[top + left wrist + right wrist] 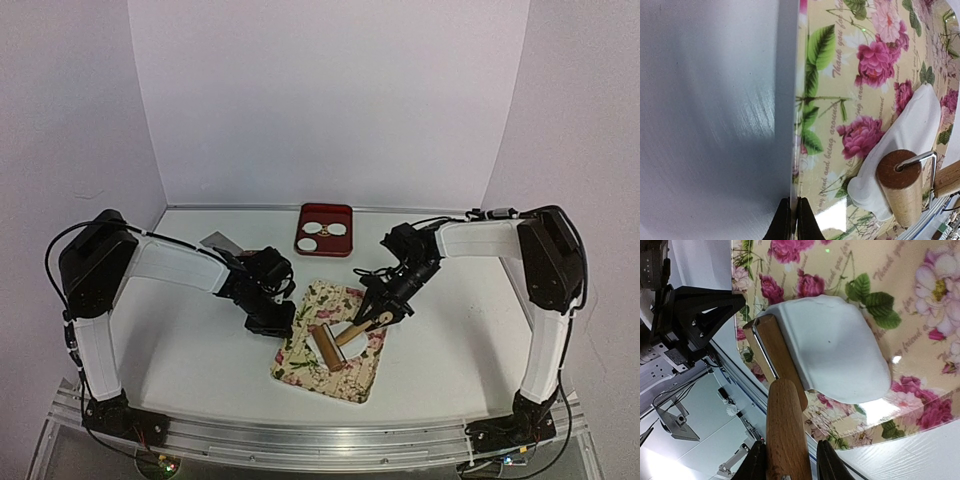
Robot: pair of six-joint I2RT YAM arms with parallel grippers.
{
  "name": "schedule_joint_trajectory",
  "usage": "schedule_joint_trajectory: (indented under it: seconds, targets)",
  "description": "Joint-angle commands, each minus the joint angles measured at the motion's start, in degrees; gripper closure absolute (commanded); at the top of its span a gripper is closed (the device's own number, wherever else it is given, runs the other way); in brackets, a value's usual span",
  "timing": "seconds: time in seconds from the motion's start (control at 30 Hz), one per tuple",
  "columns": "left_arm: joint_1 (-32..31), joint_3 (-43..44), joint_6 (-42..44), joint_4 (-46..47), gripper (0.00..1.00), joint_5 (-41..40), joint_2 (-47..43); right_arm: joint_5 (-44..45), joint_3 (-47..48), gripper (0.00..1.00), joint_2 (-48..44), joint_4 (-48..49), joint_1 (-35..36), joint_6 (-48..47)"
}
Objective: Roll out the dumpling wrappers from the dough
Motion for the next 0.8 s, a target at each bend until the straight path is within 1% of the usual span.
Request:
schedule_joint_trajectory:
  seconds: [0.0,0.07,0.1,0.2,0.27,0.3,0.4,0.53,0.6,0.67,0.77]
  targets:
    - [0.6,-1.6,-2.5,-1.9,1.0,-4.9,-1.5,40.7,-7.0,1.0,3.4,-19.5,-5.5,-1.5]
    - [0.6,-1.9,-2.6,-1.6,1.0,-4.9,-1.8,41.2,-6.4,1.0,3.5,-19.8,-5.5,-1.9]
    - [0.6,-1.9,-2.6,-1.6,1.0,-4.9,-1.8,39.5,-6.4,1.0,4.6,-18.8,-4.3,-1.1]
    - [0.6,-1.9,-2.6,-1.5,1.0,-4.7,-1.7,36.5,-4.5,1.0,9.3,-16.4,2.9,2.6]
    - [0.6,-1.8,-2.7,-1.4,1.0,-4.8,-1.7,34.4,-3.3,1.0,11.3,-14.6,5.5,4.8]
    - [0.6,-1.8,-2.8,-1.4,1.0,-4.8,-1.8,34.0,-3.0,1.0,11.5,-14.3,5.7,5.1]
    - [0.6,-2.0,-2.9,-1.2,1.0,-4.7,-1.7,37.8,-2.1,1.0,10.3,-16.0,4.6,3.7]
    - [0.7,-1.9,-2.6,-1.2,1.0,-5.0,-1.9,42.1,-3.5,1.0,5.7,-18.6,-3.9,-0.2]
    - [0.6,-2.0,-2.6,-1.2,1.0,-5.0,-1.9,42.4,-2.9,1.0,5.2,-19.0,-4.8,-0.9]
    - [0.7,-1.7,-2.5,-1.2,1.0,-4.9,-1.6,40.0,-2.2,1.0,6.9,-18.2,-2.3,0.2]
    - [0.7,-1.2,-2.3,-1.6,1.0,-4.9,-1.3,35.1,0.3,1.0,11.4,-15.8,5.6,3.9]
